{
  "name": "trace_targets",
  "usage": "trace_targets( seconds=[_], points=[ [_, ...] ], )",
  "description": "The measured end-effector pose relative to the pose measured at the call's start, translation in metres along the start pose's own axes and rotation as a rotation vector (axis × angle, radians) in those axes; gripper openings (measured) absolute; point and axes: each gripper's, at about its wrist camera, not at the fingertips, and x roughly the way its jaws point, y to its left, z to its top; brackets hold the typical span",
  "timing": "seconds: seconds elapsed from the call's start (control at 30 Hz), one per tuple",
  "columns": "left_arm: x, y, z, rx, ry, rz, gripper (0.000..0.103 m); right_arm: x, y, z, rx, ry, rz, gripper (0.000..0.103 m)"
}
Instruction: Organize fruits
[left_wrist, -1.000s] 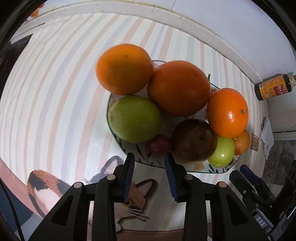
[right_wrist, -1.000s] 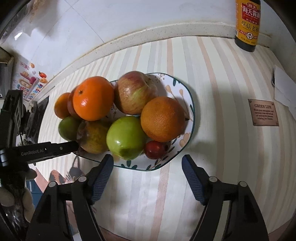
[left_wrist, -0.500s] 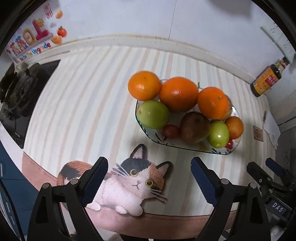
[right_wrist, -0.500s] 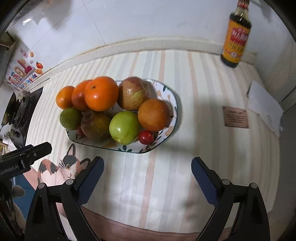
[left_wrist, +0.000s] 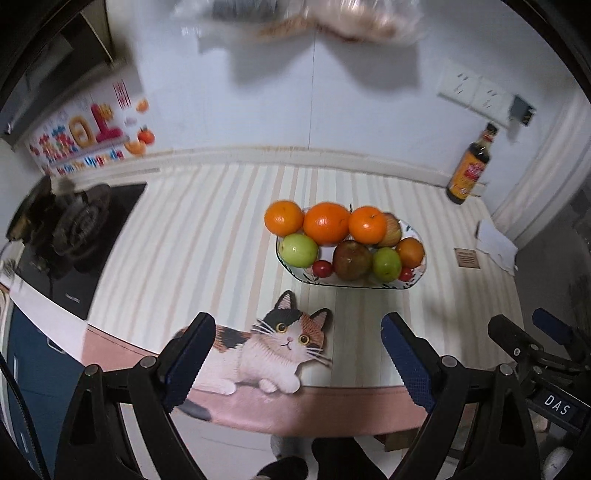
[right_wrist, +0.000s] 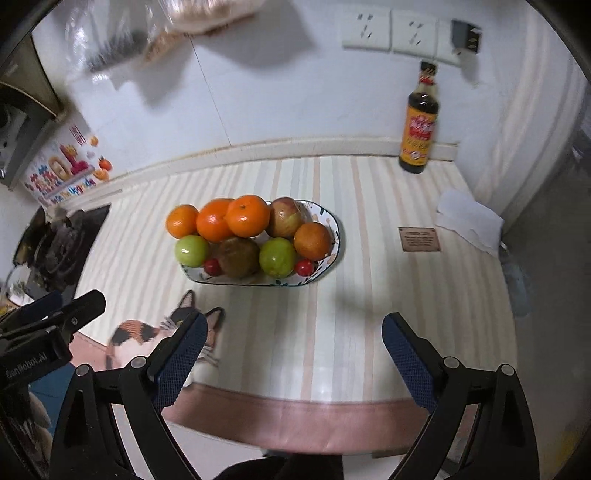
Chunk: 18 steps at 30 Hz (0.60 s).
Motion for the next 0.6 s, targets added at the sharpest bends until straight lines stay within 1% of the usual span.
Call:
trace_targets(
  seconds=[0.13, 0.3, 0.43, 0.6],
  points=[
    [-0.042, 0.006, -0.015, 0.022, -0.052, -0.022, 0.092, -0.051, 0.011, -0.023, 0.005, -0.059, -0.021, 0.098],
    [-0.093, 0.010, -0.036, 0.047, -0.119, -0.019, 0.092, -0.114, 0.023, -0.052, 0.006, -0.135, -0.032, 0.098],
    [-0.124, 0.012, -0.051, 0.051, -0.157, -0.026, 0.092, -0.155, 0.031, -0.069, -0.001, -0.175, -0.030, 0.098],
    [-0.153, 0.008, -0.066, 0.053, -0.212, -0.013, 0.092, -0.196, 0.036, -0.082, -0.022, -0.224, -0.027, 0.098]
  ],
)
